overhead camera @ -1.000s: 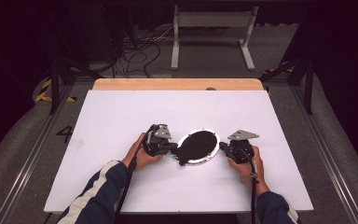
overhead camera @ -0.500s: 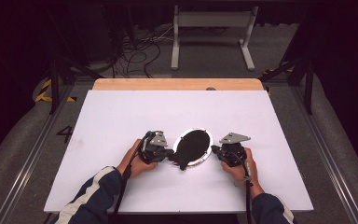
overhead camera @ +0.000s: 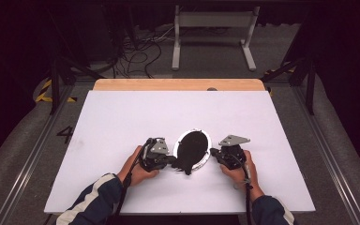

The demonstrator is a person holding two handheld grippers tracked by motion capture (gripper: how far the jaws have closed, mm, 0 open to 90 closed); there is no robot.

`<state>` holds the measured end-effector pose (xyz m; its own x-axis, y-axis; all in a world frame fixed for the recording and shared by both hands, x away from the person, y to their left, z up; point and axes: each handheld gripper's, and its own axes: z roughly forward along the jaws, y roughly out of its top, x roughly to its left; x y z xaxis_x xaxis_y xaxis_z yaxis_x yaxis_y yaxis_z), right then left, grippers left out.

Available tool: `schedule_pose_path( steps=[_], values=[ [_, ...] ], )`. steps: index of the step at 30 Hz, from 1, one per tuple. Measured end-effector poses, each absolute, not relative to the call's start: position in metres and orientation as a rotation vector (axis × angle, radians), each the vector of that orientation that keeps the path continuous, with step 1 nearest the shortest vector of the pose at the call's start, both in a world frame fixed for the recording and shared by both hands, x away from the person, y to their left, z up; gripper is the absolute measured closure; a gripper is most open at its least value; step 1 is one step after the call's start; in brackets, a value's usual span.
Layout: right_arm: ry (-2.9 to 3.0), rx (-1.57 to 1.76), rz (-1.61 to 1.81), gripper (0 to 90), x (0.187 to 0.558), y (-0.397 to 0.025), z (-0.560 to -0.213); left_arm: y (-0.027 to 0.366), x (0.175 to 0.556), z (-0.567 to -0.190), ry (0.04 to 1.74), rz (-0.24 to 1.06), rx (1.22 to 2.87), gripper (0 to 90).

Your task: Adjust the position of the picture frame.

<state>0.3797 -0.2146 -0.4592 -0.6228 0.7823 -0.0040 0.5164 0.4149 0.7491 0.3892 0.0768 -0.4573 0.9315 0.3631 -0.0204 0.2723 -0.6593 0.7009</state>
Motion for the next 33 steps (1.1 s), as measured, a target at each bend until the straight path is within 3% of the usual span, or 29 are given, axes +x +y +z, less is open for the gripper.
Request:
schedule_pose_path(
  steps=[22,33],
  values=[
    [2.259,1.101,0.984,90.0,0.396,-0.207,-0.46,0.064,0.384,-0.457,0.425,0.197,2.298,90.0],
    [2.331,1.081,1.007,90.0,0.382,-0.21,-0.458,0.078,0.374,-0.455,0.345,0.117,2.315,89.8]
  ],
)
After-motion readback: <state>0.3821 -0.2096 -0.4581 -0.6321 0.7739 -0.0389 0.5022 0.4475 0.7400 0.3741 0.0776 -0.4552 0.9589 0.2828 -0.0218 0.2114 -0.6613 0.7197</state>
